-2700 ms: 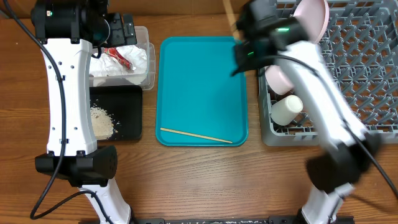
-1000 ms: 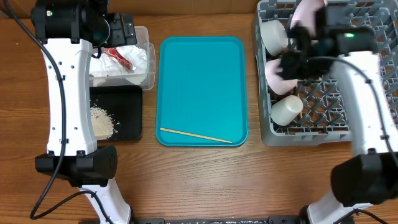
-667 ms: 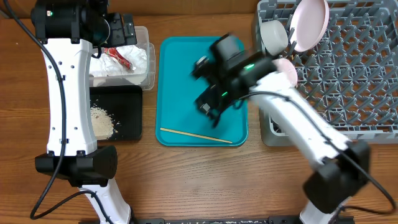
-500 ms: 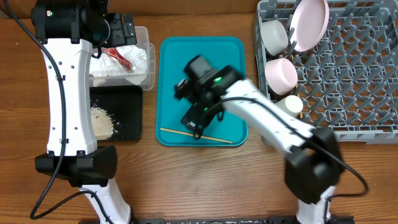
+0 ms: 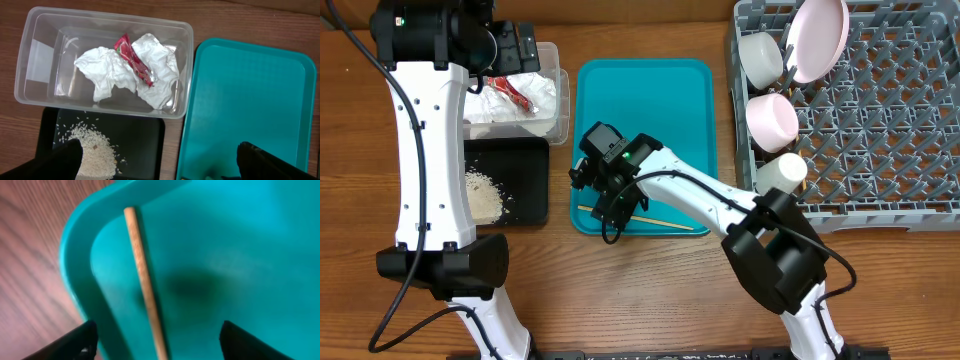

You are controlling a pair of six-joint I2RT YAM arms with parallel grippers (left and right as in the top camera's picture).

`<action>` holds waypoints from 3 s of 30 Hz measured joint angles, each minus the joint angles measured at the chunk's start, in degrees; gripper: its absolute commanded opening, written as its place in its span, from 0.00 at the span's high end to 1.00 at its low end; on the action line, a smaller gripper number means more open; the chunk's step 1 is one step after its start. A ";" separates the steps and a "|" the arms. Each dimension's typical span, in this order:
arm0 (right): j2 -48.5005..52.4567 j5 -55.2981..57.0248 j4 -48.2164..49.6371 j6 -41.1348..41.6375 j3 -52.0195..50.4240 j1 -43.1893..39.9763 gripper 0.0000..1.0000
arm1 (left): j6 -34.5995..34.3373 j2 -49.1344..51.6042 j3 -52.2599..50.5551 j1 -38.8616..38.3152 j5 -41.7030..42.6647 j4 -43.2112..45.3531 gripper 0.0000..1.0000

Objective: Sort waste into correct bins and load items into the dishwasher
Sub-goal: 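Move the right gripper to the second chopstick and grasp it, then carry the second chopstick to the dish rack and release it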

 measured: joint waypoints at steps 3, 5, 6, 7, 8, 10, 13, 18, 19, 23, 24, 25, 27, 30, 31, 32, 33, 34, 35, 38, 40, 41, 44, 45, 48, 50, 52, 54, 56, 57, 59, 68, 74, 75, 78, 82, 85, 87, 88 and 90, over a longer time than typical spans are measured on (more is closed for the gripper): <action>0.72 0.24 1.36 0.15 -0.15 -0.07 0.30 | 0.00 0.00 0.00 0.00 0.00 0.00 0.00; 0.81 0.35 1.77 0.20 -0.42 -0.07 0.32 | 0.00 0.00 0.00 0.00 0.02 0.02 0.00; 0.85 0.39 1.77 0.17 -0.44 -0.07 0.33 | 0.00 0.00 0.00 0.00 0.02 0.00 0.00; 0.94 0.39 1.79 0.17 -0.46 -0.07 0.33 | 0.00 0.00 0.00 0.00 0.02 0.00 0.00; 1.11 0.39 1.77 0.17 -0.48 -0.07 0.34 | 0.00 0.00 0.00 0.00 0.02 0.02 0.00; 1.75 0.39 1.81 0.17 -0.48 -0.07 0.39 | 0.00 0.00 0.00 0.00 0.02 0.02 0.00; 2.43 0.59 2.58 0.44 -0.96 -0.07 0.43 | 0.00 0.00 0.00 0.00 0.00 0.00 0.00; 2.45 0.85 4.24 2.14 -1.25 -0.11 0.59 | 0.00 0.00 0.00 0.00 0.02 0.00 0.00; 2.45 1.05 5.05 3.06 -1.49 -0.11 0.63 | 0.00 0.00 0.00 0.00 0.02 0.02 0.00; 2.62 2.82 6.97 4.96 -1.75 -0.11 0.68 | 0.00 0.00 0.00 0.00 0.02 0.02 0.00; 2.64 3.08 7.21 5.42 -1.77 -0.11 0.68 | 0.00 0.00 0.00 0.00 0.02 0.02 0.00; 2.67 3.74 7.58 5.97 -1.77 -0.09 0.68 | 0.00 0.00 0.00 0.00 0.00 0.00 0.00; 2.75 4.50 8.17 6.38 -1.77 -0.09 0.72 | 0.00 0.00 0.00 0.00 0.02 0.00 0.00; 2.84 6.19 9.22 7.08 -1.81 -0.09 0.75 | 0.00 0.00 0.00 0.00 0.02 0.02 0.00; 2.89 6.95 9.70 7.48 -1.81 -0.09 0.76 | 0.00 0.00 0.00 0.00 0.02 0.00 0.00; 2.95 7.65 10.10 8.13 -1.81 -0.09 0.78 | 0.00 0.00 0.00 0.00 0.02 0.02 0.00; 3.02 8.35 10.58 9.01 -1.81 -0.11 0.78 | 0.00 0.00 0.00 0.00 0.02 0.00 0.00; 3.06 8.90 10.97 9.73 -1.81 -0.17 0.78 | 0.00 0.00 0.00 0.00 0.00 0.02 0.00; 3.08 9.38 11.37 10.67 -1.81 -0.28 0.78 | 0.00 0.00 0.00 0.00 0.02 0.02 0.00; 3.26 10.12 12.48 13.53 -1.81 -1.14 0.78 | 0.00 0.00 0.00 0.00 0.02 0.00 0.00; 3.30 10.25 12.81 15.76 -1.81 -2.12 0.79 | 0.00 0.00 0.00 0.00 0.00 0.00 0.00; 3.34 10.23 12.94 16.96 -1.81 -2.80 0.82 | 0.00 0.00 0.00 0.00 0.00 0.00 0.00; 3.39 9.70 13.07 19.21 -1.81 -4.85 0.96 | 0.00 0.00 0.00 0.00 0.02 0.00 0.00; 3.39 9.35 13.05 20.09 -1.81 -5.55 0.96 | 0.00 0.00 0.00 0.00 0.00 0.02 0.00; 3.39 8.70 13.11 21.66 -1.79 -6.93 0.96 | 0.00 0.00 0.00 0.00 0.02 0.00 0.00; 3.39 8.48 13.07 22.32 -1.79 -7.28 0.96 | 0.00 0.00 0.00 0.00 0.02 0.02 0.00; 3.39 8.33 12.52 22.71 -1.62 -7.21 0.96 | 0.00 0.00 0.00 0.00 0.02 0.02 0.00; 3.39 8.31 10.91 23.15 -0.96 -7.21 0.96 | 0.00 0.00 0.00 0.00 0.02 0.02 0.00; 3.43 8.28 9.07 23.98 -0.17 -7.23 0.96 | 0.00 0.00 0.00 0.00 0.02 0.00 0.00; 3.52 8.09 7.63 24.59 0.52 -7.28 0.96 | 0.00 0.00 0.00 0.00 0.02 0.00 0.00; 3.72 7.43 4.83 25.51 2.47 -7.52 0.96 | 0.00 0.00 0.00 0.00 0.02 0.00 0.00; 2.89 3.41 -14.93 27.23 28.50 -14.97 0.96 | 0.00 0.00 0.00 0.00 0.02 0.00 0.00; -1.44 5.66 -26.91 27.15 43.04 -24.76 0.96 | 0.00 0.00 0.00 0.00 0.02 0.02 0.00; -2.45 6.84 -28.28 27.17 44.26 -27.19 0.96 | 0.00 0.00 0.00 0.00 0.00 0.00 0.00; -3.98 9.25 -30.56 26.93 44.98 -32.72 0.96 | 0.00 0.00 0.00 0.00 0.00 0.02 0.00; -3.93 11.19 -31.23 25.31 42.40 -40.54 0.96 | 0.00 0.00 0.00 0.00 0.02 0.02 0.00; -3.89 11.32 -30.69 23.15 38.23 -45.33 0.96 | 0.00 0.00 0.00 0.00 0.00 0.02 0.00; -3.89 11.15 -29.64 21.68 35.41 -47.69 0.96 | 0.00 0.00 0.00 0.00 0.02 0.02 0.00; -3.89 11.02 -29.18 21.00 34.12 -48.70 0.96 | 0.00 0.00 0.00 0.00 0.02 0.02 0.00; -3.89 10.75 -27.28 19.93 30.82 -50.60 0.96 | 0.00 0.00 0.00 0.00 0.00 0.00 0.00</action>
